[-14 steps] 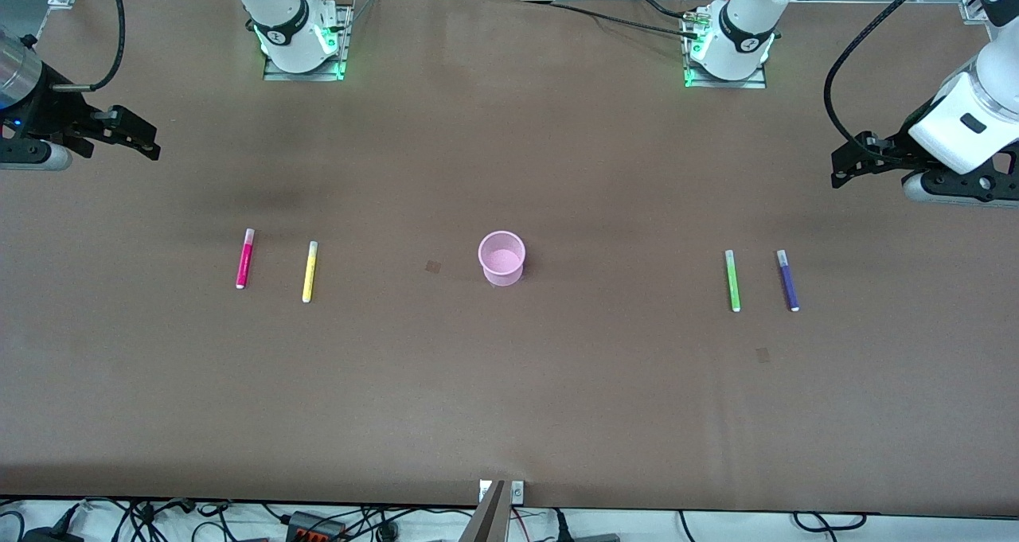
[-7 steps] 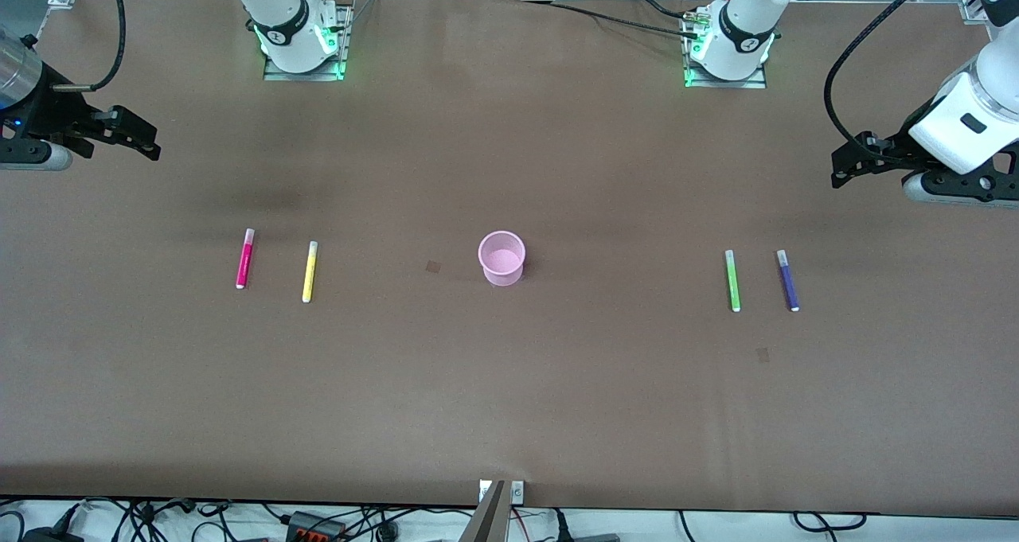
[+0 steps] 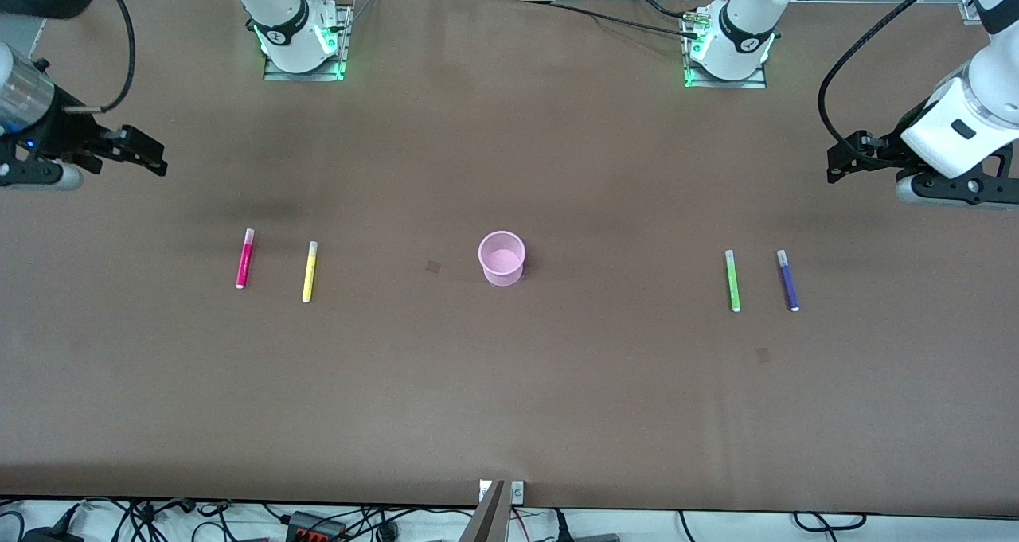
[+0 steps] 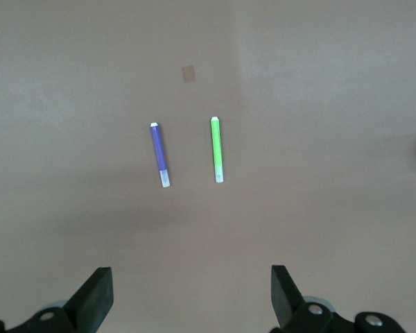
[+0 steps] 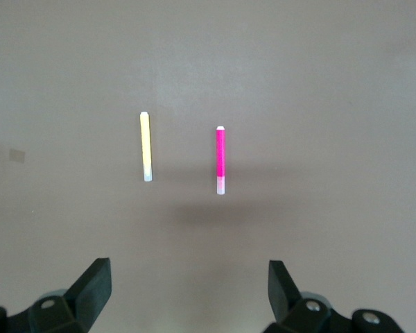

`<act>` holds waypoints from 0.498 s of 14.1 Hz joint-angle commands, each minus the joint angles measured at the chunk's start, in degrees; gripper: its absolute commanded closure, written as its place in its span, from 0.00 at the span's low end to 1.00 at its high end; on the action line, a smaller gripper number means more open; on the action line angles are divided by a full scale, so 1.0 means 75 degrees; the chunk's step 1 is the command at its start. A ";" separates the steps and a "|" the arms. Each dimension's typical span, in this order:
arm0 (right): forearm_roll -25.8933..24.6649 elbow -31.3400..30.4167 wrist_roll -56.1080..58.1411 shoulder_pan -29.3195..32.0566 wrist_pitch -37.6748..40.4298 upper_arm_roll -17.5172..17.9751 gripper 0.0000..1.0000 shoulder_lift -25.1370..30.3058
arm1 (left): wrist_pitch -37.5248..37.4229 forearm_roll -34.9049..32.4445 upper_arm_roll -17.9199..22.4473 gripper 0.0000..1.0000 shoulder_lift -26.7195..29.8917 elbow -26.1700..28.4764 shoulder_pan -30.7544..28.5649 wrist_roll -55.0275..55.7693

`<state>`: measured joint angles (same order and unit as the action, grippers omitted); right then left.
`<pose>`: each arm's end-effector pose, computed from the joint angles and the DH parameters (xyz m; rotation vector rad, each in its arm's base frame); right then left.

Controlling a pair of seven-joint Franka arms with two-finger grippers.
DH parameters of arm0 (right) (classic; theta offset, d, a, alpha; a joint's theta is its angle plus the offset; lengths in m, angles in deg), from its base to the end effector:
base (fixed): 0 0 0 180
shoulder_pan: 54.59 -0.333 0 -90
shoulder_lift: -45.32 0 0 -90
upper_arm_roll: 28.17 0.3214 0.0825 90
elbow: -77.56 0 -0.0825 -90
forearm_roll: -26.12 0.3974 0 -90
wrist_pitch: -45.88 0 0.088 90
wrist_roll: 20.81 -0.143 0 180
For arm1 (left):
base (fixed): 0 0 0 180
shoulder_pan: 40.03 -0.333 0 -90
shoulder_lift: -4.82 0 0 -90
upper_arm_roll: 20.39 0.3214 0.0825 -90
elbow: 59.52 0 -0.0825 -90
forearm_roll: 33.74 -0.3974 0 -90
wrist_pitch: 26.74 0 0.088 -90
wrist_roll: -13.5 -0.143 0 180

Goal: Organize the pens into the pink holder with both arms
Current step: 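Lower the right gripper to the magenta marker while the left gripper reaches the purple marker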

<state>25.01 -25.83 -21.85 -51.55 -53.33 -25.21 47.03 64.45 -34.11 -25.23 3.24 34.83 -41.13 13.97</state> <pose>0.5605 -0.0030 0.5104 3.1198 -0.0251 -0.0671 0.5699 -0.0358 0.5433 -3.1305 0.0901 0.1291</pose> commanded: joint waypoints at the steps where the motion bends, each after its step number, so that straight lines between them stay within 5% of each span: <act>1: -0.0016 0.0004 -0.0084 0.0098 -0.0377 0.0075 0.00 -0.0589 | -0.0148 -0.0010 -0.0011 0.00 -0.0560 -0.0123 -0.0017 -0.0017; 7: -0.0016 -0.0066 -0.0084 0.0016 -0.1032 0.0098 0.00 -0.1855 | 0.0974 -0.0033 0.0012 0.00 -0.2166 0.0099 -0.0848 -0.0297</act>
<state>25.01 -26.17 -21.85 -51.72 -59.03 -24.89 35.47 68.17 -34.14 -24.86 -9.14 35.75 -46.00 12.77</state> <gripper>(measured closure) 0.000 0.000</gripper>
